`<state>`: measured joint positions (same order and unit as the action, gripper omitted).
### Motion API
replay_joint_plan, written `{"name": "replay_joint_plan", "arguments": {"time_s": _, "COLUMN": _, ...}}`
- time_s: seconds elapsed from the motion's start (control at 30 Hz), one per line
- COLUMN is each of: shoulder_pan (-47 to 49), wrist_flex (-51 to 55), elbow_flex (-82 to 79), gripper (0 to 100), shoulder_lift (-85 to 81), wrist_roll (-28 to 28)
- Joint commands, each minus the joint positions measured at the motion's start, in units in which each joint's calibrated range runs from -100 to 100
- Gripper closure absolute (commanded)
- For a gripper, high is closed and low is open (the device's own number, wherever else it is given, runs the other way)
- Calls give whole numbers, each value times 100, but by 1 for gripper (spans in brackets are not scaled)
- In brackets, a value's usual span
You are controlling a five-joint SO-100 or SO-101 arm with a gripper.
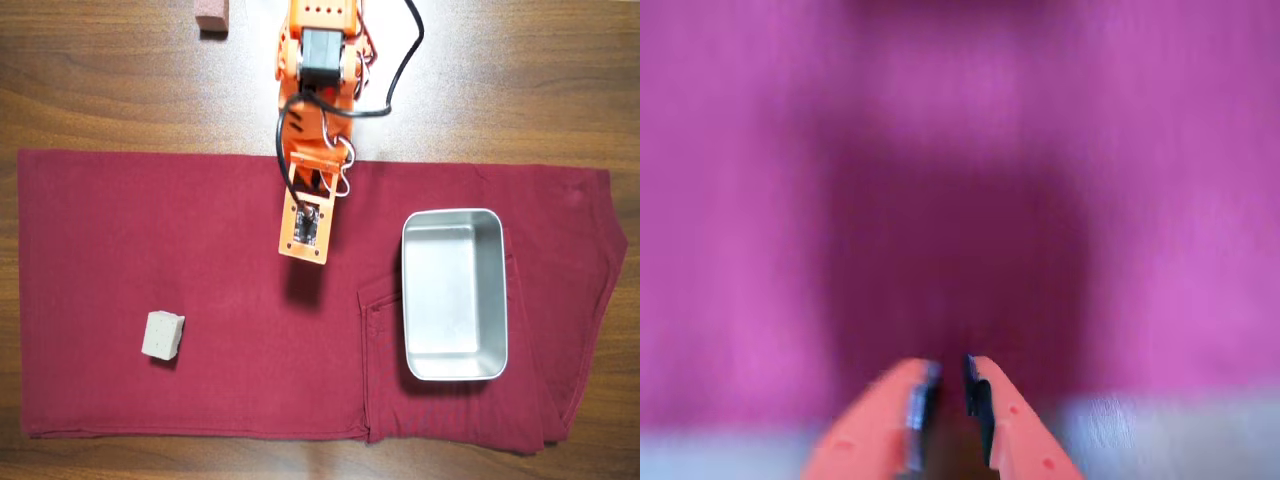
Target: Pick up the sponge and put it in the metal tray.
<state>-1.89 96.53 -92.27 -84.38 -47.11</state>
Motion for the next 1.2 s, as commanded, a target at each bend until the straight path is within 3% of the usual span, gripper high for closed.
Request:
{"name": "replay_joint_plan", "arguments": {"time_s": 0.0, "shoulder_pan": -578, "wrist_flex": -381, "elbow_flex": 2021, "gripper": 87, "shoulder_lift": 1660, "wrist_roll": -156}}
{"name": "replay_joint_plan", "arguments": {"time_s": 0.23, "shoulder_pan": -2565, "wrist_flex": -916, "elbow_flex": 6882, "gripper": 74, "shoulder_lift": 5344, "wrist_roll": -664}}
{"name": "replay_joint_plan", "arguments": {"time_s": 0.47, "shoulder_pan": -4081, "wrist_flex": -1119, "elbow_flex": 10360, "gripper": 70, "shoulder_lift": 9410, "wrist_roll": -840}}
{"name": "replay_joint_plan", "arguments": {"time_s": 0.67, "shoulder_pan": -4667, "wrist_flex": -1229, "elbow_flex": 11279, "gripper": 69, "shoulder_lift": 10359, "wrist_roll": -913}}
{"name": "replay_joint_plan", "arguments": {"time_s": 1.17, "shoulder_pan": -4081, "wrist_flex": -1635, "elbow_flex": 11389, "gripper": 69, "shoulder_lift": 11123, "wrist_roll": -625}}
